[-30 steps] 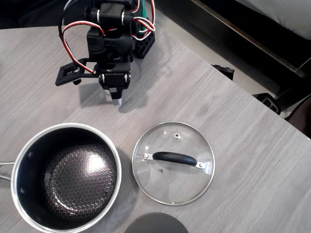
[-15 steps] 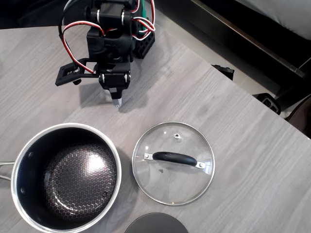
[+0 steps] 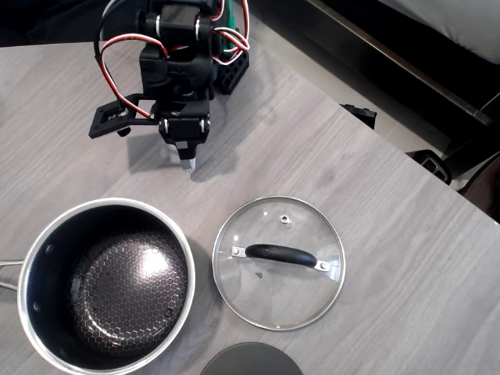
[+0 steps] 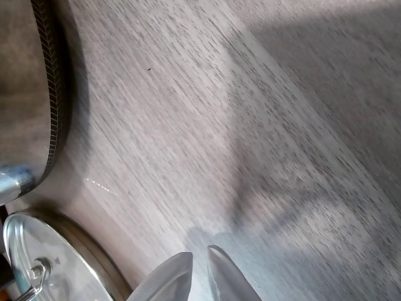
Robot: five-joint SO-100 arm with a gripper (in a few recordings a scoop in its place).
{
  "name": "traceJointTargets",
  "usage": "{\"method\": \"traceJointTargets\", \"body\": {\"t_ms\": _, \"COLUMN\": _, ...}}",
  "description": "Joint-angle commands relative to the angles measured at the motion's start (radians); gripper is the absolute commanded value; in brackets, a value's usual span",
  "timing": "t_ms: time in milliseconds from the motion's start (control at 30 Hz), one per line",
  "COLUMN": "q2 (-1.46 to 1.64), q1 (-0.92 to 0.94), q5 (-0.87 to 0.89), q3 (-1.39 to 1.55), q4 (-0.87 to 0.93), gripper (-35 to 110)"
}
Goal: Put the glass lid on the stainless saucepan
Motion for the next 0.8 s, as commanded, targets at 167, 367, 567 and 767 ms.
{"method": "traceJointTargets", "body": {"t_ms": 167, "q2": 0.029, "q1": -0.092, "q5": -0.023, "q3": 0.011, "q4": 0.006, "gripper": 0}}
{"method": "traceJointTargets", "body": {"t_ms": 367, "q2": 0.029, "q1": -0.083, "q5": -0.021, "q3": 0.011, "q4": 0.006, "gripper": 0}}
{"method": "traceJointTargets", "body": {"t_ms": 567, "q2": 0.029, "q1": -0.117, "q5": -0.023, "q3": 0.011, "q4": -0.005, "gripper": 0}}
{"method": "traceJointTargets", "body": {"t_ms": 767, "q2": 0.031, "q1": -0.235, "q5": -0.046, "q3": -0.066, "q4": -0.135, "gripper": 0}}
